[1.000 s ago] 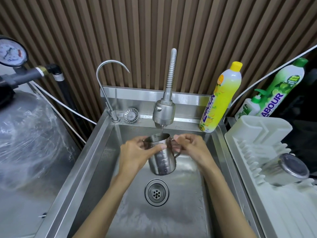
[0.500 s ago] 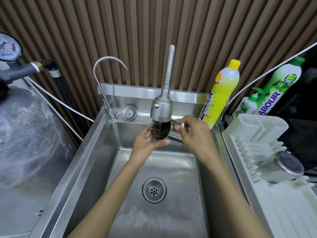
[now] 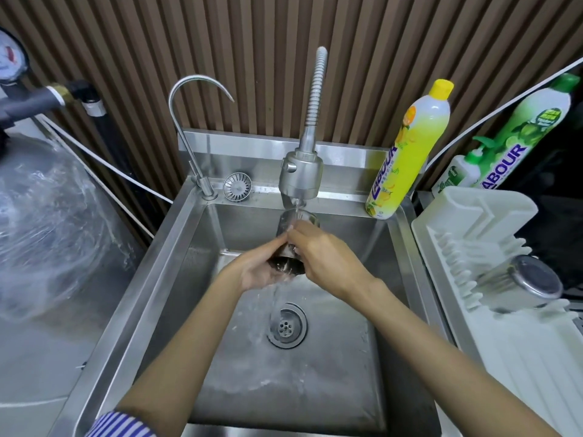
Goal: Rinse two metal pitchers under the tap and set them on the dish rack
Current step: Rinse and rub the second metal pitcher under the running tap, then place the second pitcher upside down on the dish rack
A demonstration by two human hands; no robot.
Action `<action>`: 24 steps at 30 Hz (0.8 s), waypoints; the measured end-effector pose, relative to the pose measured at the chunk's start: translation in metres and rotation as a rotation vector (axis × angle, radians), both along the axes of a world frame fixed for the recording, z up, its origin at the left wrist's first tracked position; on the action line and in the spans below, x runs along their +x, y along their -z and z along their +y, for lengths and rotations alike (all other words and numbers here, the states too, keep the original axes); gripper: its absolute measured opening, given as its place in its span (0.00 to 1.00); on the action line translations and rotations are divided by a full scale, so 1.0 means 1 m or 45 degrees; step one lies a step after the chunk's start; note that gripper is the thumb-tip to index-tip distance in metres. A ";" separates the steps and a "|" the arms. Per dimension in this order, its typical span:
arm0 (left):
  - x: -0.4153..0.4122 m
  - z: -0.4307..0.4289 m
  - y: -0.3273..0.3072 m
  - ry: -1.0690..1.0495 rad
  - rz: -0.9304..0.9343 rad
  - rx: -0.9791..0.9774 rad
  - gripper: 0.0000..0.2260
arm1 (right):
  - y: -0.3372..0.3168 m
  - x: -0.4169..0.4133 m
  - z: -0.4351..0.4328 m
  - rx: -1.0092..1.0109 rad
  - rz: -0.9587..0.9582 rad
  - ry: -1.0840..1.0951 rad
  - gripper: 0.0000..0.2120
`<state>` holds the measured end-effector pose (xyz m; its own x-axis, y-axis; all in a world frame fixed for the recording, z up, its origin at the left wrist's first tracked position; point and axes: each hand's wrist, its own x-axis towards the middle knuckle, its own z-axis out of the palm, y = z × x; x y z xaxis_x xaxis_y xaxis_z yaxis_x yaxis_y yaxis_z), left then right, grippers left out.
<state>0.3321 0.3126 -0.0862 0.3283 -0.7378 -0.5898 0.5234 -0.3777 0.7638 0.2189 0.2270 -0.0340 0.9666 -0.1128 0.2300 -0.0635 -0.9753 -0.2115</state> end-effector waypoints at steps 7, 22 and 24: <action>-0.006 0.003 0.013 -0.089 -0.071 -0.120 0.09 | 0.003 -0.010 -0.018 0.801 0.140 0.085 0.23; -0.081 -0.057 -0.031 0.178 -0.585 -0.314 0.26 | 0.011 -0.078 -0.052 1.234 -0.478 0.983 0.39; -0.105 -0.076 -0.042 0.157 -0.619 -0.417 0.27 | 0.002 -0.104 -0.061 1.188 -0.580 1.029 0.38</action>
